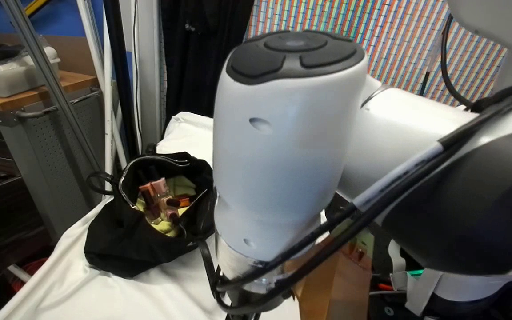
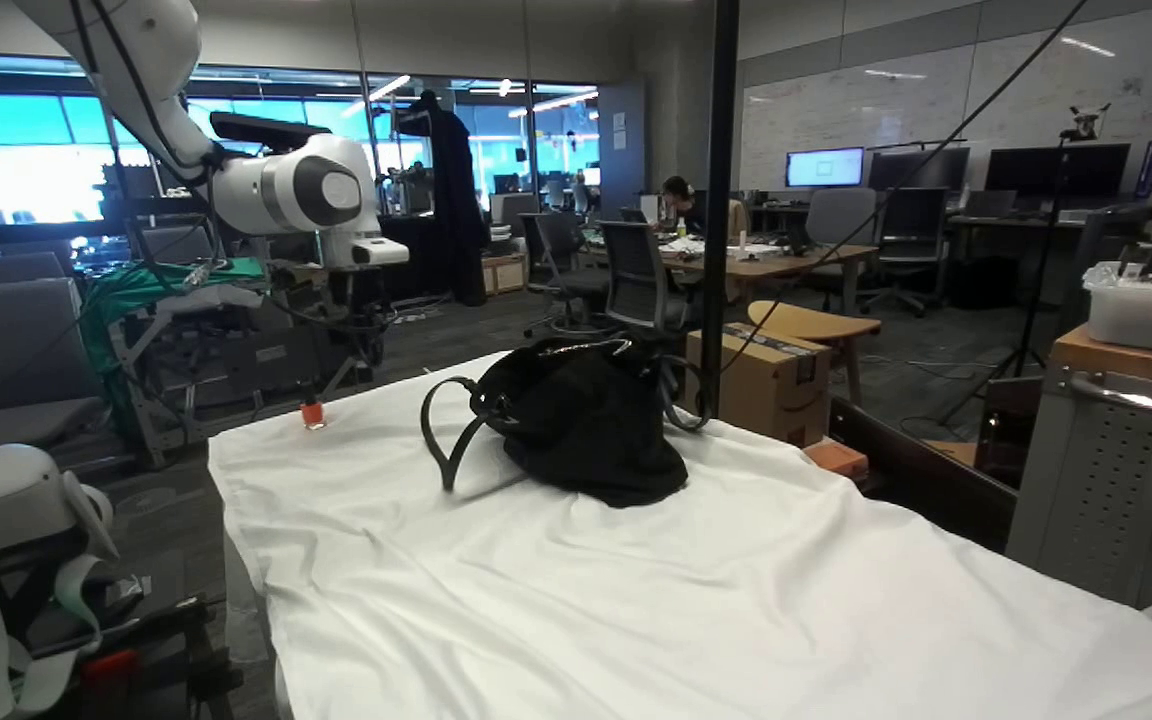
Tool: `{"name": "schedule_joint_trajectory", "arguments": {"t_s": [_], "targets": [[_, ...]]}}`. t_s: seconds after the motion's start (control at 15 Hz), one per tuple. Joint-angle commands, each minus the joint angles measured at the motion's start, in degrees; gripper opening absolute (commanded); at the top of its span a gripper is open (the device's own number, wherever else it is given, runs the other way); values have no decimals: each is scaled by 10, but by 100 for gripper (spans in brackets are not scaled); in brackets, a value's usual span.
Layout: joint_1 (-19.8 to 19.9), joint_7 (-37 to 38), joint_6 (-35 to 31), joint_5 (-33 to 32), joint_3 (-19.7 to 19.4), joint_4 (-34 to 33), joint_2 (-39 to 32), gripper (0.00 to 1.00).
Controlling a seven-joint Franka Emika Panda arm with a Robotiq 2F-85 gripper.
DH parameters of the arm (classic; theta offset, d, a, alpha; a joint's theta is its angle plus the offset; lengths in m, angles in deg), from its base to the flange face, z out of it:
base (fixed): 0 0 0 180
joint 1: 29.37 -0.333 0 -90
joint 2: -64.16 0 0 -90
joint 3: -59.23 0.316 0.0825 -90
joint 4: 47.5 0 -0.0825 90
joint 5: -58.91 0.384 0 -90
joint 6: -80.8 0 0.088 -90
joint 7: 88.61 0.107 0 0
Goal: Put the nail polish bottles in the bag
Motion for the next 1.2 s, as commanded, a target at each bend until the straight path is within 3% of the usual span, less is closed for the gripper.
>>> {"name": "schedule_joint_trajectory", "arguments": {"t_s": [0.0, 0.67, 1.13], "targets": [[-8, -22, -31, 3, 10, -7, -14, 100], [-23, -93, -74, 37, 31, -18, -46, 100], [-28, -170, -55, 72, 47, -32, -68, 100]]}}
